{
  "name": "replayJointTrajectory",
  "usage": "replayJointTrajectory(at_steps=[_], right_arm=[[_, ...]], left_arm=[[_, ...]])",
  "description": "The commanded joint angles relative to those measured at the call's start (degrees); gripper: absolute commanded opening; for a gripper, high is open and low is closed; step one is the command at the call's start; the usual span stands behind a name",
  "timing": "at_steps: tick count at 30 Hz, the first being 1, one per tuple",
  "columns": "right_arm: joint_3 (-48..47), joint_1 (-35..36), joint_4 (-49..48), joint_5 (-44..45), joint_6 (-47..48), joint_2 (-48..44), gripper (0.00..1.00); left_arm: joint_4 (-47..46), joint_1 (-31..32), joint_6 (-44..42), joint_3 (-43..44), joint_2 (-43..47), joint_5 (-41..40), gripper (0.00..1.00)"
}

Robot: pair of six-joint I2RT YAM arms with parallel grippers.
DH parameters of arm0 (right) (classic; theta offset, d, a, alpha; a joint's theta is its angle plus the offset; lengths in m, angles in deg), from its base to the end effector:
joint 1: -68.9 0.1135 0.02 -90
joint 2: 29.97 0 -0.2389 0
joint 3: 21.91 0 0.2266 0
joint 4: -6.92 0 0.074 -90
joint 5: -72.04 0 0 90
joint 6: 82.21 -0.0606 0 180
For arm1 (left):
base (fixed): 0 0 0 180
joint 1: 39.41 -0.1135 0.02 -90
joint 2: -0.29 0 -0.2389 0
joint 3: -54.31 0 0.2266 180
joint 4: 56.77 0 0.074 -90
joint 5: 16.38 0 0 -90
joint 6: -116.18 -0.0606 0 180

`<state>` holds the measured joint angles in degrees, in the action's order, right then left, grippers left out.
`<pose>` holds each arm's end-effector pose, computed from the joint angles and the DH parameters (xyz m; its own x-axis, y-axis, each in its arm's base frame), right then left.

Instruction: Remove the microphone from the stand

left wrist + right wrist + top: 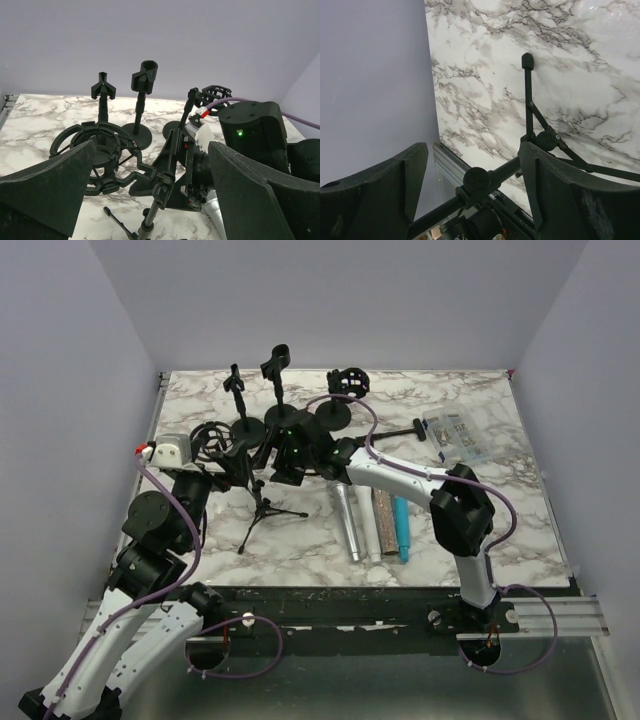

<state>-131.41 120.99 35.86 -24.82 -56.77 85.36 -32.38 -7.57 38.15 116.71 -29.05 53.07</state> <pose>0.2756 0.3657 0.2299 -0.9123 0.2877 -0.2914 -0.0460 0.6351 0.7711 0.1224 -0.0510 0.3739 0.0840 -0.2807 -0.9561 0.2214 0.9408 -0.2568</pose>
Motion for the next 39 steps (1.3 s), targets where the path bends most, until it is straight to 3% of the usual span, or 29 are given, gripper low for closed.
replayJointTrajectory(at_steps=[1, 2, 8, 11, 13, 17, 19, 21, 24, 32, 34, 35, 39], right_arm=[[-3.57, 2.15, 2.62, 0.01, -2.54, 3.22, 0.79], [-3.53, 2.5, 2.59, -0.16, -3.02, 3.59, 0.77], [2.81, 3.05, -2.2, 0.46, -6.99, 2.23, 0.44], [6.11, 2.92, -5.85, 1.33, -8.21, 1.11, 0.12], [9.13, 2.8, -10.06, 1.95, -8.23, 0.19, 0.01], [19.0, 1.38, -27.58, -1.83, -7.01, 0.35, 0.01], [27.35, 0.22, -49.8, -6.55, -9.45, 1.74, 0.01], [30.25, -0.81, -63.64, -10.97, -11.25, 5.88, 0.01], [28.65, -1.28, -69.93, -14.77, -12.08, 11.83, 0.01], [25.06, -1.77, -62.61, -14.79, -9.03, 13.37, 0.03], [25.41, -2.06, -59.52, -14.39, -7.74, 11.61, 0.33], [25.34, -2.11, -57.07, -13.97, -7.04, 10.22, 0.41], [21.97, -2.12, -40.57, -11.34, -1.72, 3.84, 0.64]], left_arm=[[-0.95, -0.37, -0.13, 0.63, 0.58, 0.85, 0.99], [-0.34, -0.35, 0.1, 1.12, 0.57, 1.35, 0.99], [-1.23, -0.37, 0.12, 0.35, 2.49, 1.16, 0.99], [-1.1, -0.35, -0.01, 0.39, 2.5, 0.64, 0.99], [-1.04, -0.32, -0.1, 0.42, 2.33, 0.52, 0.99], [-1.08, -0.33, 0.07, 0.26, 2.5, 0.26, 0.99], [-1.28, -0.28, 0.26, 0.0, 2.72, 0.1, 0.99], [-1.6, -0.33, 0.46, -0.36, 2.81, 0.08, 0.98], [-1.61, -0.28, 0.6, -0.38, 2.24, 0.51, 0.98], [-0.86, -0.28, 0.51, 0.23, 0.44, 0.72, 0.98], [-0.9, -0.29, 0.38, 0.09, 0.62, 0.61, 0.98], [-1.07, -0.28, 0.34, 0.06, 0.69, 0.65, 0.98], [-1.1, -0.28, 0.34, 0.07, 0.77, 0.93, 0.99]])
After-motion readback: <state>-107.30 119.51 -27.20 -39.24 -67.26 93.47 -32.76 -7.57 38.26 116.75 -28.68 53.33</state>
